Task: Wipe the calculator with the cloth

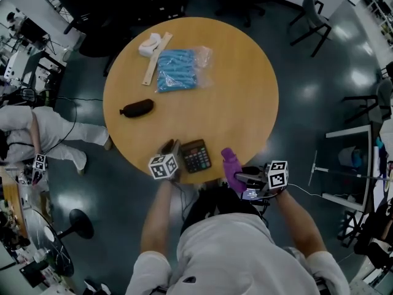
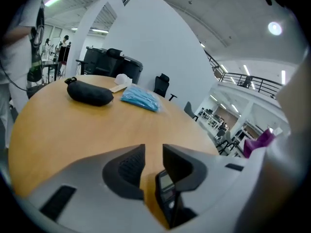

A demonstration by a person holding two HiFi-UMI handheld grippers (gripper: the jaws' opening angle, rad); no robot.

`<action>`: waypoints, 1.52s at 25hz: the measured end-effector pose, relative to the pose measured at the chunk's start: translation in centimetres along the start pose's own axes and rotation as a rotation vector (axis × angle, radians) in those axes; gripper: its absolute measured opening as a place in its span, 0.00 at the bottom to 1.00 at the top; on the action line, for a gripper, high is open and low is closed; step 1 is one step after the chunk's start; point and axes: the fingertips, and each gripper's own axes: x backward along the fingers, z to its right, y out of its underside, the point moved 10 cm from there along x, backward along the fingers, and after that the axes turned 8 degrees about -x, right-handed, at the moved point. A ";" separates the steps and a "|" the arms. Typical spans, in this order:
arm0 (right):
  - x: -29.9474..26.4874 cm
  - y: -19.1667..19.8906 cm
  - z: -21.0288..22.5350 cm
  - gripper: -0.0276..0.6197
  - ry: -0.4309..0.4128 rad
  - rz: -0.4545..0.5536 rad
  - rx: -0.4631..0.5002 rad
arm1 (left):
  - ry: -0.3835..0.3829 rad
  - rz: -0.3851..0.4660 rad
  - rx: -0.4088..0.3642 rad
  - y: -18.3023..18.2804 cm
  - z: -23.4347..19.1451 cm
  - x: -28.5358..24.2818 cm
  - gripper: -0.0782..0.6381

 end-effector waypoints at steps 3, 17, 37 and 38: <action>0.6 0.2 -0.1 0.19 0.022 0.021 0.008 | -0.059 0.075 -0.007 -1.5 -0.3 1.8 0.26; 0.7 -3.7 -1.0 0.19 0.332 0.185 0.172 | -0.139 0.306 -0.097 -5.6 8.8 15.2 0.12; -8.0 -5.6 7.8 0.19 1.011 -0.186 0.242 | -0.166 0.238 -0.089 -2.9 11.2 17.9 0.12; -8.5 -5.4 7.9 0.19 1.018 -0.200 0.248 | -0.167 0.229 -0.089 -2.6 11.2 17.9 0.12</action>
